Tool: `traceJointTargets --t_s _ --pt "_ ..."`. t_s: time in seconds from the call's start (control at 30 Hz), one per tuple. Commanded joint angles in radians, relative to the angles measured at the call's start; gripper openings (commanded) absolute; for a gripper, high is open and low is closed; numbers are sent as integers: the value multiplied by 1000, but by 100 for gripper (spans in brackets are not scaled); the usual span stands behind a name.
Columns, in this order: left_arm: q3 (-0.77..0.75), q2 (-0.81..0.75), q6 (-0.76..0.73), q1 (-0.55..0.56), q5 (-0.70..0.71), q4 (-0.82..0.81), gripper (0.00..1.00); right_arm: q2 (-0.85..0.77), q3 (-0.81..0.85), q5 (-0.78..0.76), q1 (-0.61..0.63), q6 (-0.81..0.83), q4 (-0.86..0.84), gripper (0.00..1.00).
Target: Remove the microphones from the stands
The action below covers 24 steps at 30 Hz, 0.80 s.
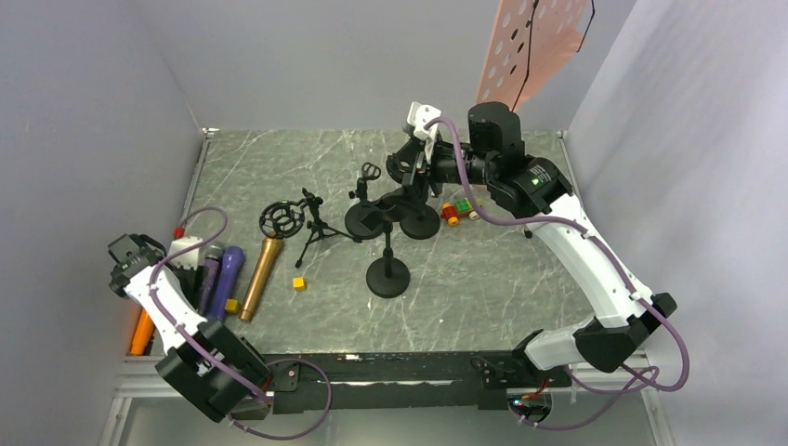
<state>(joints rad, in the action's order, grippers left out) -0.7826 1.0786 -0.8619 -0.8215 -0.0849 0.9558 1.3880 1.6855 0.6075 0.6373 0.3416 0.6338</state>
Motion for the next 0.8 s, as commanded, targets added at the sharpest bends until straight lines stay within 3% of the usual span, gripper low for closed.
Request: traceJointTargets --t_s 0.0,0.17,0.23,0.33,0.43,0.6,0.77 --pt "-124 -69 26 -2 -197 227 61 -56 -18 -5 -3 31 -33 100" --pt "-344 -83 -25 8 -636 403 62 -91 -53 -6 -19 30 -16 100" --pt "-412 -84 117 73 -636 316 60 -111 -67 -9 -21 45 2 100" --pt "-561 -49 188 263 -594 255 61 -146 -77 -33 -27 54 25 100" --pt "-708 -30 252 450 -716 138 66 -186 -98 -46 -49 38 52 100" --pt "-772 1 248 793 -880 -53 78 -275 -210 -20 -86 46 64 99" --pt "-830 109 109 1086 -944 29 80 -345 -326 29 -138 58 71 95"
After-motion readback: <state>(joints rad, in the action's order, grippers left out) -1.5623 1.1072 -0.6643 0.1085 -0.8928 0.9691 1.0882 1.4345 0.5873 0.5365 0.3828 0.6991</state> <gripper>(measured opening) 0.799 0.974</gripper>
